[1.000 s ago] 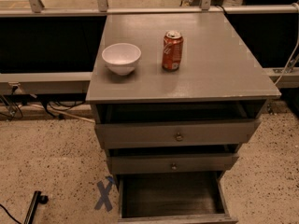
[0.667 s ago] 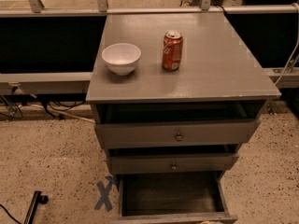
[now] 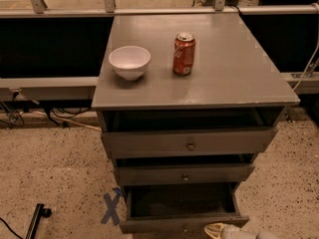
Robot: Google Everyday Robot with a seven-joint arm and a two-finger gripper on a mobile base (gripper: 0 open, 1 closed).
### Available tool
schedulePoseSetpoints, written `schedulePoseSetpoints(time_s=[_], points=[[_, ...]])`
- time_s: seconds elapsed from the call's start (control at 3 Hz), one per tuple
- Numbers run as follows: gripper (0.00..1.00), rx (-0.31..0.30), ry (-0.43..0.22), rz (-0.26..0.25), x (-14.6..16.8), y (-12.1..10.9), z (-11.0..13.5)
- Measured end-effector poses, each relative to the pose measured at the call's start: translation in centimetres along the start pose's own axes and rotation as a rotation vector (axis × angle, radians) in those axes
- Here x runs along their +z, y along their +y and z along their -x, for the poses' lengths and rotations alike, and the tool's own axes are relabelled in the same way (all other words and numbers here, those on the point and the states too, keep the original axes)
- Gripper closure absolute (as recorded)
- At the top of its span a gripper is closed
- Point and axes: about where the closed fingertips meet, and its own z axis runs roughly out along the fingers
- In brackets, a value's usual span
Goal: Close bottom drawer
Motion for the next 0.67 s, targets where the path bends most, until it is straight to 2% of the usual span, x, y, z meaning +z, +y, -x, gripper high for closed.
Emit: schedulePoseSetpoints(time_s=[0.67], points=[[1.00,-0.022,-0.047,-0.031,4.1,-5.4,3.7]])
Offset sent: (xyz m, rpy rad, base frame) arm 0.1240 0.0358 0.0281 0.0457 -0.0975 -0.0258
